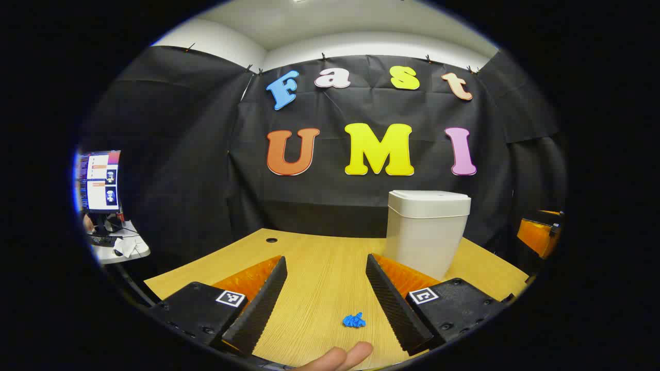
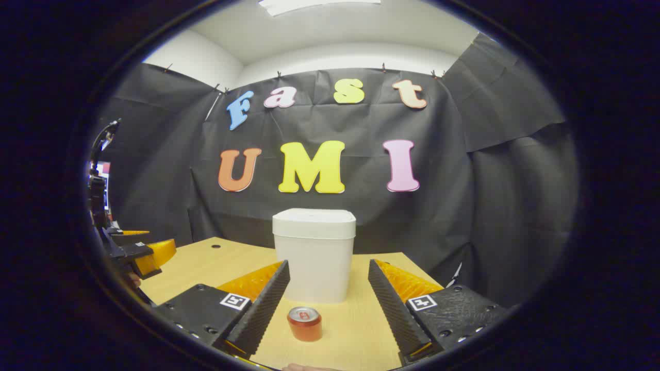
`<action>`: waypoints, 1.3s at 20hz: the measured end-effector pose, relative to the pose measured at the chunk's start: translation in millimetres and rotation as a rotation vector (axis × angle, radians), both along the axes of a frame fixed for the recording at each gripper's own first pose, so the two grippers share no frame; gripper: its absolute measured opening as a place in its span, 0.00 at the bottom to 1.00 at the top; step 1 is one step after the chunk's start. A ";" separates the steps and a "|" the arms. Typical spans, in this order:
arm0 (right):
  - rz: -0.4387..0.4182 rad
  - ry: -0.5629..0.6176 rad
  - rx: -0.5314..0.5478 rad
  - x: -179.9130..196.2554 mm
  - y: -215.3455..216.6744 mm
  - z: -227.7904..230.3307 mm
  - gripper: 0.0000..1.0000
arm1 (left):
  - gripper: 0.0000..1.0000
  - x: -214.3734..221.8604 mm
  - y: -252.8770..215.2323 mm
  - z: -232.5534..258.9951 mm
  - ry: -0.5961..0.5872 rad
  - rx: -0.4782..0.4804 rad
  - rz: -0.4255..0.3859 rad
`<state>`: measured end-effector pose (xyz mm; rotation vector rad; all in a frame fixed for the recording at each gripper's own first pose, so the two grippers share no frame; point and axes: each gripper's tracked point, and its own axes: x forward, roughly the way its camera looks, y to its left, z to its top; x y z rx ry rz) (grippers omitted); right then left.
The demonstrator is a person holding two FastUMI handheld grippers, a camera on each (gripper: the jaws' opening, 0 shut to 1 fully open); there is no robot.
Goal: Press the lid of the desktop garbage bin to open it, pick up the crumpled paper on the desktop and throw it into the bin, then pick up the pop can on the desktop and drop it into the bin, and finally close the garbage bin lid.
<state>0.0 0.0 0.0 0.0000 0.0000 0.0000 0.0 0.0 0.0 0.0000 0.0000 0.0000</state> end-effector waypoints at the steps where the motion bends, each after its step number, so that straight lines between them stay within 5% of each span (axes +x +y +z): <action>1: 0.007 0.009 0.000 -2.3 1.9 -1.9 0.95 | 0.99 -1.6 -1.4 1.3 -0.003 -0.007 -0.010; 26: 0.070 0.055 -0.058 -4.6 7.7 -19.5 0.95 | 0.99 -9.7 -6.3 10.0 -0.043 0.006 -0.003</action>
